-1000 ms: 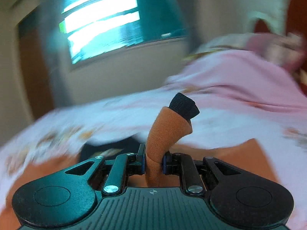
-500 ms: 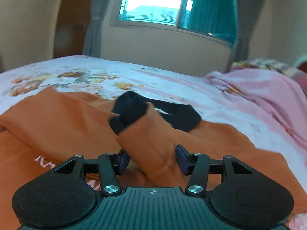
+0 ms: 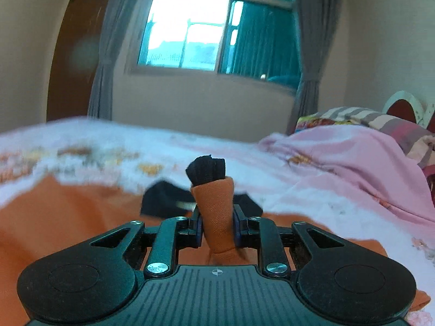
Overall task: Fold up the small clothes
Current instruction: 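Lay the sleeve across the sweatshirt body and open the right gripper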
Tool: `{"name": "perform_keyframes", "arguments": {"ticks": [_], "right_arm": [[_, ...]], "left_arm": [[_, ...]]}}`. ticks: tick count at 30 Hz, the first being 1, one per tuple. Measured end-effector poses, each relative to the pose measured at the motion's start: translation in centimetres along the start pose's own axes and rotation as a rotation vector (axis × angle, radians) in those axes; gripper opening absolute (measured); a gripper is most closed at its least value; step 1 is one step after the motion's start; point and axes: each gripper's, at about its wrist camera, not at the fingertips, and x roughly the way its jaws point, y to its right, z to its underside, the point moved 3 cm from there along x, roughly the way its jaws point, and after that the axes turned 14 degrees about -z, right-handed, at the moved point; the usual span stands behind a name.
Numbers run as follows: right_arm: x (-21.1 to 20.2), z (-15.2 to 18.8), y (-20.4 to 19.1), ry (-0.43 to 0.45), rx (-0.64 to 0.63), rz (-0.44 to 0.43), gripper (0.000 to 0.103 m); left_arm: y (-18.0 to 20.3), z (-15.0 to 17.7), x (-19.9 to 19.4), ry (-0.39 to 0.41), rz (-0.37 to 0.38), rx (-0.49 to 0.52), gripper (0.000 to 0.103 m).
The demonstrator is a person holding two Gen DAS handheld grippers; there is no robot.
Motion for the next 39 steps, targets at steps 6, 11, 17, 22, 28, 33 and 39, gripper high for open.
{"name": "perform_keyframes", "arguments": {"ticks": [6, 11, 17, 22, 28, 33, 39], "right_arm": [[1.9, -2.1, -2.5, 0.016, -0.014, -0.090, 0.021], [7.2, 2.1, -5.5, -0.256, -0.037, -0.221, 0.037], [2.9, 1.3, -6.7, -0.148, -0.114, -0.294, 0.083], [-5.0, -0.4, -0.9, -0.004, -0.078, -0.246, 0.065], [-9.5, 0.1, 12.1, -0.062, 0.110, 0.050, 0.007], [-10.0, 2.9, 16.4, -0.138, 0.193, 0.076, 0.007], [-8.6, 6.8, 18.1, -0.264, 0.284, 0.003, 0.007]], "left_arm": [[0.1, 0.0, -0.1, 0.002, -0.003, 0.004, 0.094], [0.0, 0.0, 0.0, 0.003, 0.000, 0.002, 0.094], [0.0, 0.0, 0.0, 0.002, -0.003, 0.006, 0.094], [1.8, -2.3, -1.9, 0.084, 0.081, -0.054, 0.093], [15.8, -6.4, -5.8, 0.167, 0.400, 0.030, 0.090], [26.9, -6.7, -7.1, 0.174, 0.532, 0.113, 0.090], [31.4, -2.7, -3.3, 0.060, 0.442, 0.297, 0.091]]}}
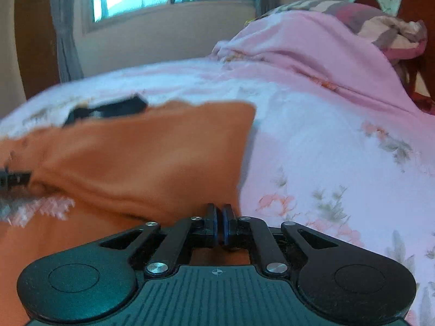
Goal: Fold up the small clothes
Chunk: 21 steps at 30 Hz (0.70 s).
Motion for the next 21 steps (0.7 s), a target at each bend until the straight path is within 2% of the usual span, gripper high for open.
{"name": "perform_keyframes", "arguments": {"ticks": [2, 3, 7, 8, 10, 11, 12, 14, 15, 17, 18, 21], "right_arm": [[-1.8, -1.3, -0.2, 0.114, -0.019, -0.027, 0.007], [-1.8, -2.2, -0.1, 0.154, -0.041, -0.008, 0.007], [2.1, -7.0, 1.5, 0.164, -0.054, 0.023, 0.007], [3.8, -8.0, 2.1, 0.130, -0.050, 0.024, 0.007], [7.7, -8.6, 4.1, 0.037, -0.039, 0.022, 0.007], [10.5, -7.8, 5.4, -0.096, -0.029, 0.061, 0.008], [10.9, -7.1, 6.2, -0.104, -0.031, 0.052, 0.012], [9.1, -7.6, 6.2, -0.084, -0.040, 0.062, 0.026], [7.0, -7.6, 5.9, -0.032, -0.027, 0.027, 0.029], [2.3, -6.6, 5.1, 0.059, -0.030, -0.034, 0.063], [0.8, -6.0, 4.5, 0.088, -0.047, -0.052, 0.063], [-2.6, -3.7, 2.2, 0.117, -0.077, -0.056, 0.063]], "left_arm": [[-0.8, -0.9, -1.4, 0.094, -0.019, -0.017, 0.090], [-0.9, -1.6, -1.6, 0.132, -0.024, -0.009, 0.090], [0.7, -4.7, 0.7, 0.163, -0.051, 0.024, 0.092], [1.1, -5.1, 2.0, 0.147, -0.069, 0.041, 0.092], [1.6, -4.6, 5.9, 0.011, -0.110, 0.095, 0.095], [1.3, -4.1, 7.1, -0.012, -0.058, 0.064, 0.096], [0.3, -4.0, 6.9, -0.009, -0.036, 0.027, 0.096], [-0.3, -4.6, 5.7, -0.014, -0.024, -0.007, 0.093], [-1.0, -4.6, 4.6, 0.009, -0.011, -0.027, 0.094], [-2.3, -3.5, 1.9, 0.057, 0.044, -0.053, 0.094], [-3.0, -2.8, 1.1, 0.060, 0.038, -0.075, 0.094], [-4.4, -1.6, 0.9, -0.026, 0.095, -0.175, 0.091]]}}
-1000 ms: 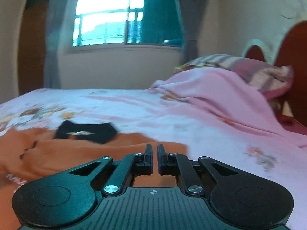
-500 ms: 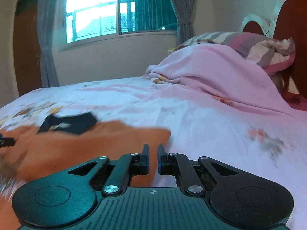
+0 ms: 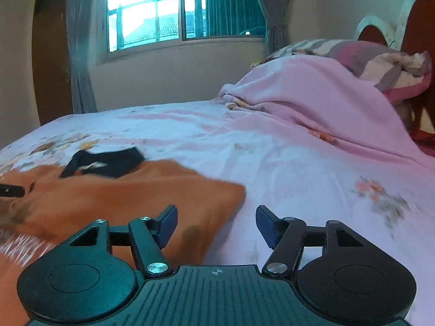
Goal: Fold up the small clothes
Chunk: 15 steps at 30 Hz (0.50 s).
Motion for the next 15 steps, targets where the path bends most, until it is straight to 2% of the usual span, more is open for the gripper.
{"name": "perform_keyframes", "arguments": {"ticks": [6, 9, 10, 11, 12, 13, 14, 15], "right_arm": [[-1.7, 2.1, -3.6, 0.042, 0.021, -0.031, 0.063], [-1.0, 2.6, -4.1, 0.018, 0.021, 0.019, 0.063], [-0.5, 2.7, -3.8, 0.013, 0.028, 0.030, 0.062], [-0.3, 2.8, -3.7, 0.012, 0.040, 0.029, 0.049], [-0.1, 2.7, -3.6, 0.008, 0.051, 0.021, 0.039], [0.0, 2.6, -3.5, 0.004, 0.050, 0.016, 0.025], [0.1, 2.4, -3.7, -0.002, 0.041, 0.011, 0.017], [0.3, 2.5, -3.7, -0.020, 0.036, 0.005, 0.014]], "left_arm": [[0.2, 0.3, 0.6, -0.105, 0.083, -0.070, 0.090], [-0.1, 0.0, 1.7, -0.148, 0.168, -0.161, 0.087], [-0.2, -0.1, 1.9, -0.156, 0.199, -0.192, 0.053], [-0.4, -0.1, 2.4, -0.183, 0.201, -0.212, 0.014], [-0.6, -0.1, 2.8, -0.210, 0.211, -0.243, 0.013], [-0.8, -0.1, 2.5, -0.198, 0.231, -0.260, 0.012], [-0.7, -0.2, 2.0, -0.165, 0.221, -0.234, 0.012], [-0.5, -0.2, 1.3, -0.130, 0.215, -0.199, 0.012]]}}
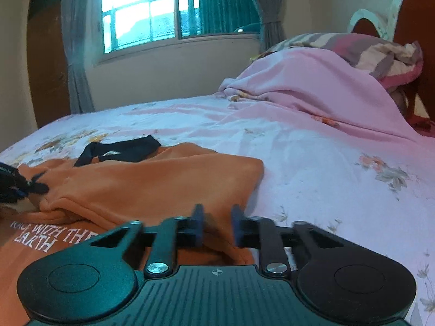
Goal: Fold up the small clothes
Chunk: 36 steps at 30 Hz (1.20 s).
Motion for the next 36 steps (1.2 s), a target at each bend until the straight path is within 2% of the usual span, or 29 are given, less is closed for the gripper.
{"name": "perform_keyframes", "arguments": {"ticks": [1, 2, 3, 5, 6, 8, 10, 11, 12, 13, 14, 15, 16, 18, 19, 20, 21, 23, 24, 25, 26, 27, 28, 29, 30, 31, 34, 36], "right_arm": [[0.7, 0.3, 0.1, -0.045, -0.012, 0.015, 0.013], [2.0, 1.1, 0.5, -0.128, -0.019, 0.058, 0.013], [2.8, 1.8, 1.0, -0.166, -0.009, 0.058, 0.012], [2.4, 1.5, 0.7, -0.149, -0.016, 0.050, 0.013], [1.7, 1.1, 0.5, -0.112, -0.015, 0.038, 0.013], [0.3, 0.4, 0.4, -0.035, -0.006, 0.014, 0.013], [-0.2, 0.0, 0.3, 0.000, -0.018, 0.014, 0.013], [0.4, 0.1, 0.4, -0.021, -0.029, 0.014, 0.013], [2.1, 0.7, 0.6, -0.127, -0.025, 0.035, 0.013], [3.4, 1.3, 0.8, -0.195, -0.031, 0.036, 0.013], [3.3, 1.0, 0.4, -0.183, -0.061, 0.037, 0.013], [2.9, 0.4, 0.2, -0.166, -0.071, 0.028, 0.013], [2.2, -0.4, 0.1, -0.118, -0.070, 0.010, 0.013], [1.6, -2.3, 0.4, -0.035, -0.074, 0.008, 0.013], [2.1, -3.0, 0.7, -0.019, -0.076, 0.022, 0.013], [3.1, -3.8, 1.1, -0.018, -0.064, 0.046, 0.013], [4.2, -4.3, 1.6, -0.025, -0.046, 0.052, 0.013], [6.9, -4.8, 2.7, -0.058, -0.005, 0.072, 0.013], [8.5, -4.4, 3.4, -0.113, 0.012, 0.097, 0.013], [10.1, -3.5, 4.1, -0.199, 0.033, 0.113, 0.014], [10.4, -3.1, 4.2, -0.202, 0.025, 0.112, 0.014], [10.2, -3.2, 4.1, -0.209, 0.011, 0.114, 0.015], [9.6, -3.4, 3.9, -0.221, 0.001, 0.122, 0.030], [8.6, -3.6, 3.9, -0.226, 0.005, 0.157, 0.063], [7.1, -3.6, 4.1, -0.198, 0.012, 0.161, 0.080], [5.1, -3.4, 3.9, -0.155, 0.012, 0.118, 0.094], [-1.4, -1.5, 2.6, -0.130, 0.029, 0.037, 0.094], [-5.6, 0.3, 2.2, -0.103, 0.118, -0.055, 0.093]], "left_arm": [[0.1, 0.2, -0.4, 0.020, -0.002, 0.025, 0.012], [0.2, 0.5, -0.4, 0.030, -0.033, 0.059, 0.012], [0.1, 1.0, 0.0, 0.021, -0.054, 0.078, 0.012], [-0.4, 1.3, 0.0, 0.031, -0.045, 0.064, 0.012], [-0.5, 1.3, -0.2, 0.043, -0.037, 0.059, 0.012], [-0.3, 0.9, -1.1, 0.082, -0.032, 0.081, 0.012], [0.0, 0.5, -0.9, 0.075, -0.051, 0.117, 0.012], [-0.2, 0.6, -0.3, 0.049, -0.067, 0.127, 0.014], [-0.4, 0.8, 0.2, 0.029, -0.076, 0.129, 0.014], [-0.7, 0.8, 0.2, 0.021, -0.069, 0.115, 0.018], [-1.1, 0.5, 0.0, 0.011, -0.061, 0.091, 0.023], [-1.3, 0.1, -0.6, 0.017, -0.076, 0.085, 0.025], [-1.5, -0.3, -1.7, 0.060, -0.117, 0.087, 0.025], [-1.0, -1.1, -3.6, 0.158, -0.160, 0.129, 0.034], [-0.4, -1.6, -3.9, 0.185, -0.178, 0.157, 0.045], [0.3, -2.1, -3.5, 0.192, -0.192, 0.183, 0.065], [1.0, -2.4, -2.7, 0.179, -0.204, 0.203, 0.076], [2.2, -2.5, -0.3, 0.160, -0.258, 0.271, 0.077], [2.3, -2.1, 1.6, 0.113, -0.328, 0.312, 0.079], [2.0, -1.3, 3.5, 0.060, -0.364, 0.341, 0.085], [1.7, -0.9, 3.5, 0.093, -0.345, 0.341, 0.086], [1.3, -1.0, 3.2, 0.094, -0.330, 0.329, 0.086], [1.0, -1.2, 2.6, 0.085, -0.319, 0.312, 0.086], [0.7, -1.2, 1.4, 0.078, -0.314, 0.303, 0.085], [0.3, -0.9, 0.1, 0.080, -0.314, 0.301, 0.085], [-0.1, -0.3, -1.6, 0.092, -0.313, 0.309, 0.086], [-1.9, 2.7, -7.2, 0.140, -0.367, 0.400, 0.087], [-4.1, 5.1, -11.3, 0.160, -0.401, 0.430, 0.088]]}}
